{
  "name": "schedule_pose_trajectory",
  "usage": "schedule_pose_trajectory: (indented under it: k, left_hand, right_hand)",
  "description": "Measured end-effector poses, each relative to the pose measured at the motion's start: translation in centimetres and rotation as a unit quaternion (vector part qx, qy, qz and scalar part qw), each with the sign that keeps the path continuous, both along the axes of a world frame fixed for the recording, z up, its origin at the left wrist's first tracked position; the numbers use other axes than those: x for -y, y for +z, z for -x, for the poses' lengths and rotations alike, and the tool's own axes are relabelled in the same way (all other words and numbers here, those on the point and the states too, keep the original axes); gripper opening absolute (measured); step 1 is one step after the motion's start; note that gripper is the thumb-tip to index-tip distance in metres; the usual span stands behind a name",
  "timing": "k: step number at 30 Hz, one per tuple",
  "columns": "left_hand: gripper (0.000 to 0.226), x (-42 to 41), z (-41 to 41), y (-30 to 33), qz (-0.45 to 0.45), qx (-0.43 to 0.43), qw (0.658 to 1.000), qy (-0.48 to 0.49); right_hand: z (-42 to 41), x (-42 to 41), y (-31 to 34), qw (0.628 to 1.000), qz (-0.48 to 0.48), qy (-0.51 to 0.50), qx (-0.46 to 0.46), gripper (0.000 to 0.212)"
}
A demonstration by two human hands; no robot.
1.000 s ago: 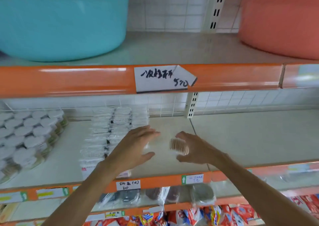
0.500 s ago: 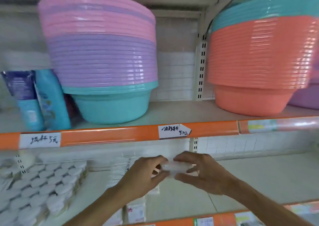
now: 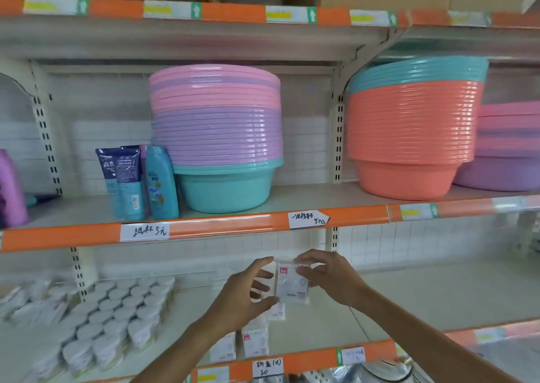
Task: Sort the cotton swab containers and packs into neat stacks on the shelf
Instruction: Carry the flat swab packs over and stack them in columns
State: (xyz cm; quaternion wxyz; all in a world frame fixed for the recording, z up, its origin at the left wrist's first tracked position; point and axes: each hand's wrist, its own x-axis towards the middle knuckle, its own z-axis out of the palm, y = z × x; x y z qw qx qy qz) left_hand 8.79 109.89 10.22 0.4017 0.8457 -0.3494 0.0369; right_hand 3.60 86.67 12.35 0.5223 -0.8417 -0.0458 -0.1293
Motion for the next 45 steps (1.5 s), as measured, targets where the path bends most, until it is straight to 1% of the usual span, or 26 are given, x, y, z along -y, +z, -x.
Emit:
schedule_pose_trajectory:
  k: [3,6,8,10,14,17,19,21,23,24,25,27,28,31,34,39,45]
  left_hand:
    - [0.079,-0.8,-0.2,0.0,-0.03,0.013,0.999,0.011]
    - [0.079,-1.0,-1.5,0.0,-0.093,0.052,0.994,0.023]
    - [0.078,-0.9,-2.9,-0.1,-0.154,0.088,0.984,0.035]
    - [0.077,-0.6,-4.5,-0.4,-0.206,0.105,0.972,0.04]
    - [0.075,0.2,-7.7,-1.4,-0.272,0.119,0.954,0.036]
    - [0.072,0.3,-9.8,-2.7,-0.316,0.138,0.939,0.011]
    - [0.07,0.4,-11.4,-3.7,-0.323,0.138,0.936,0.007]
    - [0.069,0.2,-11.4,-4.2,-0.316,0.132,0.939,0.009]
    - [0.069,-0.1,-11.5,-4.6,-0.33,0.132,0.935,-0.001]
    - [0.07,0.8,-15.7,-7.4,-0.341,0.086,0.936,-0.006]
    - [0.071,1.1,-17.2,-8.3,-0.346,0.061,0.936,-0.006]
    - [0.07,0.8,-17.0,-8.2,-0.365,0.068,0.928,-0.008]
    - [0.068,0.8,-16.9,-8.5,-0.368,0.066,0.928,-0.008]
    - [0.06,1.0,-17.4,-8.6,-0.356,0.066,0.932,-0.015]
    - [0.057,1.2,-18.3,-9.0,-0.355,0.065,0.933,-0.014]
    - [0.059,1.5,-18.7,-9.9,-0.356,0.057,0.933,-0.017]
    - [0.063,1.7,-18.1,-10.3,-0.35,0.077,0.933,-0.034]
  right_hand:
    - [-0.5,-0.4,-0.4,1.0,0.017,-0.003,-0.005,0.005]
    - [-2.2,-0.5,-0.8,0.998,0.057,-0.016,-0.01,0.008]
    - [-3.9,-0.4,-1.1,0.994,0.103,-0.029,-0.021,0.01]
    - [-5.8,-0.2,-1.7,0.989,0.142,-0.034,-0.026,0.013]
    - [-10.1,0.8,-3.8,0.982,0.179,-0.036,-0.04,0.016]
    - [-12.6,1.3,-6.7,0.978,0.196,-0.046,-0.059,0.018]
    - [-13.7,1.6,-8.5,0.977,0.192,-0.054,-0.072,0.02]
    - [-13.7,1.5,-10.0,0.976,0.192,-0.06,-0.084,0.021]
    - [-13.3,1.7,-11.2,0.974,0.197,-0.062,-0.091,0.022]
    - [-17.9,2.6,-14.7,0.974,0.188,-0.049,-0.114,0.022]
    - [-19.6,3.1,-16.3,0.971,0.197,-0.048,-0.126,0.023]
    - [-19.3,2.9,-16.9,0.966,0.214,-0.055,-0.137,0.022]
    - [-19.3,2.8,-17.3,0.967,0.213,-0.054,-0.129,0.022]
    - [-19.5,2.8,-17.6,0.969,0.211,-0.048,-0.121,0.019]
    - [-20.3,2.5,-18.1,0.964,0.235,-0.039,-0.114,0.018]
    - [-20.2,2.2,-18.4,0.956,0.272,-0.025,-0.103,0.016]
    - [-19.7,1.7,-18.2,0.943,0.312,-0.021,-0.109,0.016]
